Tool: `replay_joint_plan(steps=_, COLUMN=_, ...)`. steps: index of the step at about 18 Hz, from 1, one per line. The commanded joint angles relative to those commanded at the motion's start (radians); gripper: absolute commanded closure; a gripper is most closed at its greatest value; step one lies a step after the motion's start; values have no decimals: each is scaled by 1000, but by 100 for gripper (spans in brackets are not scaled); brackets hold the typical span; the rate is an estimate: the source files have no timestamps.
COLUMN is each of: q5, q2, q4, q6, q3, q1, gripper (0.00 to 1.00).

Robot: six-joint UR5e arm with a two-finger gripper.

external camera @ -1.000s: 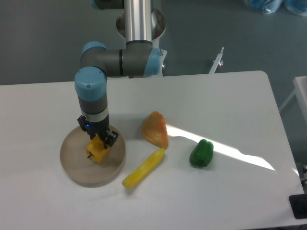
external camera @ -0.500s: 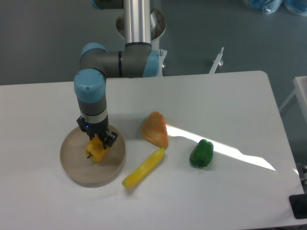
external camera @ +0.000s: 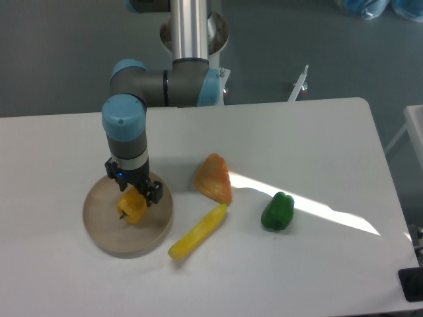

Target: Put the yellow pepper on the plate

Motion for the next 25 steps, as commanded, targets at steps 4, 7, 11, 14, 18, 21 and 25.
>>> replay_joint_plan(steps=4, q5=3, q2=28, q4=-3, q6=-3, q3=15, q1=9, gripper=0)
replay_joint_plan(steps=7, q5=3, q2=69, q4=-3, q6=5, q3=20, q1=58, gripper=0)
replay_joint_plan(steps=11, q5=8, q2=106, q4=0, q6=28, q3=60, q1=161, gripper=0)
replay_joint_plan(steps=14, q5=52, q2=109, q4=-2, q6=96, q3=100, q1=254, gripper=0)
replay_joint_plan(steps=18, q5=63, q2=103, q4=-14, q6=300, q3=129, q1=362, gripper=0)
replay_joint_plan(steps=21, q5=75, q2=94, q4=-12, q6=449, q3=133, q1=428, gripper=0)
replay_joint_plan(steps=25, q5=87, q2=58, q4=-12, q6=576, q3=172, q1=462, gripper=0)
